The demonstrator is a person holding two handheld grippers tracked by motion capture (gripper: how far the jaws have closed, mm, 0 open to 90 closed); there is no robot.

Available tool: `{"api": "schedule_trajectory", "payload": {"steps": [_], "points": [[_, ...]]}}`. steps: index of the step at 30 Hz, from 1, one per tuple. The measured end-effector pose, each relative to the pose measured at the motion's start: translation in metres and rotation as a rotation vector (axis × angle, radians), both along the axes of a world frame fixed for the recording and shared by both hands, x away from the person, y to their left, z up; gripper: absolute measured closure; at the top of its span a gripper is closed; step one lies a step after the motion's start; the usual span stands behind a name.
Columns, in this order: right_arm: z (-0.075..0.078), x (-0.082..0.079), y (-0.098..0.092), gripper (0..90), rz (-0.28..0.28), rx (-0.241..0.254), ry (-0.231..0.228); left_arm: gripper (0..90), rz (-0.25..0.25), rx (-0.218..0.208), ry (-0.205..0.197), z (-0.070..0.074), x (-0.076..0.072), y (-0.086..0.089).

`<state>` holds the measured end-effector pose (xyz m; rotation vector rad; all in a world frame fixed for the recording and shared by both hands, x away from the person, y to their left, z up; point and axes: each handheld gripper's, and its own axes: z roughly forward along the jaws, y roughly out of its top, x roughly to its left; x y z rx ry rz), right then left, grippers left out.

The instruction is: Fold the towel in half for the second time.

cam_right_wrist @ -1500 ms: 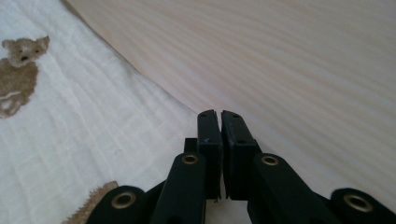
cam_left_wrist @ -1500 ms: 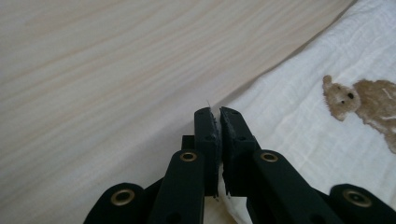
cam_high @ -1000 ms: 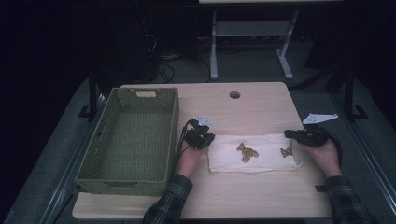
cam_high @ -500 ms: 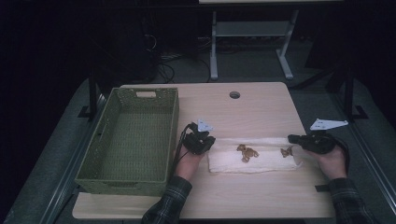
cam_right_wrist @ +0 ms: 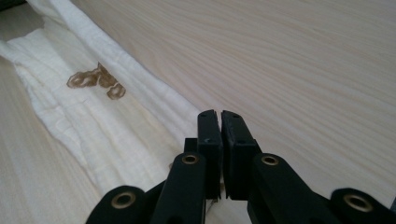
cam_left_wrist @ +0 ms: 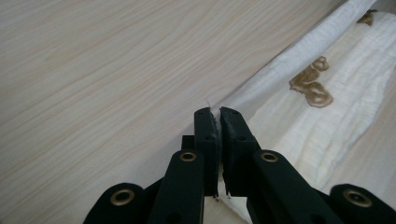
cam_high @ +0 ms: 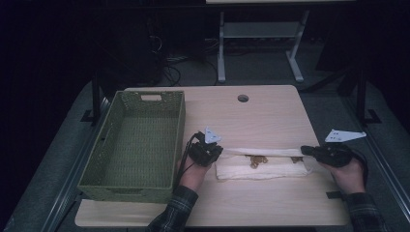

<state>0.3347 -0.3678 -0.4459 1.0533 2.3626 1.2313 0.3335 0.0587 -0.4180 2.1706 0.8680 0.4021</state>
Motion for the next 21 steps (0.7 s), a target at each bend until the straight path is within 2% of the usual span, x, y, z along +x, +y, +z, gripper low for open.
{"api": "schedule_trajectory", "payload": {"steps": [6, 7, 8, 16, 21], "points": [[0.002, -0.012, -0.001, 86.6, 0.005, 0.004, -0.006, 85.4, -0.01, 0.016, 0.004, -0.002, -0.014, -0.001], [0.003, -0.015, -0.001, 86.6, 0.011, 0.001, -0.007, 85.4, -0.018, 0.034, 0.01, -0.003, -0.018, 0.0], [0.003, -0.017, -0.002, 86.6, 0.013, 0.0, -0.008, 85.4, -0.018, 0.034, 0.01, -0.004, -0.02, -0.001], [0.001, -0.031, -0.001, 86.6, 0.027, -0.006, 0.005, 85.2, -0.038, 0.069, 0.013, -0.006, -0.026, -0.001], [-0.004, -0.037, -0.001, 86.5, 0.036, -0.011, 0.029, 85.2, -0.052, 0.089, 0.052, -0.013, -0.031, -0.002]]}}
